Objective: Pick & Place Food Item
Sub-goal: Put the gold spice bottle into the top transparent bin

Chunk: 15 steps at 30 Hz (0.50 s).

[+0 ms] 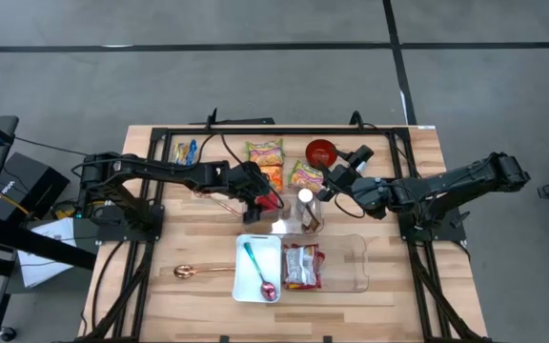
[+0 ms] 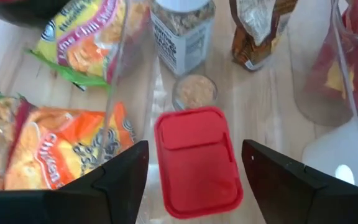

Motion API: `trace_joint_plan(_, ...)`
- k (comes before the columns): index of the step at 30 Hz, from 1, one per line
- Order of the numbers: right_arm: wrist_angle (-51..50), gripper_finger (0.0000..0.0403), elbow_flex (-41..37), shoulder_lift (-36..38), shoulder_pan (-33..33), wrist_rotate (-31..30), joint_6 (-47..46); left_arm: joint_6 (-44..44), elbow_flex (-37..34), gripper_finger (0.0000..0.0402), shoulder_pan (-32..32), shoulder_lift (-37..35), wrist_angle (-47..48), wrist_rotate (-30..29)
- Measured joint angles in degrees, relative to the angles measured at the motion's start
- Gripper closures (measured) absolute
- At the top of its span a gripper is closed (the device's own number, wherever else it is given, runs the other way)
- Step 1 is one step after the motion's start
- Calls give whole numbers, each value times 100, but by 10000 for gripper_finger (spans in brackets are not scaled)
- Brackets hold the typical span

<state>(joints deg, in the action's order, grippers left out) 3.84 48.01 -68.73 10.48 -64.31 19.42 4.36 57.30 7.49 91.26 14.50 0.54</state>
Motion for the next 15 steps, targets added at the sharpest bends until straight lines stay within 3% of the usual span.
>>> trace_joint_plan(7, -2, 182, 0, 0, 0, 0, 0, 382, 2, 165, 0, 0, -330, -135)
trace_joint_plan(15, -52, 182, 0, 0, 0, 0, 0, 876, 4, 165, -2, -545, -244, -867)
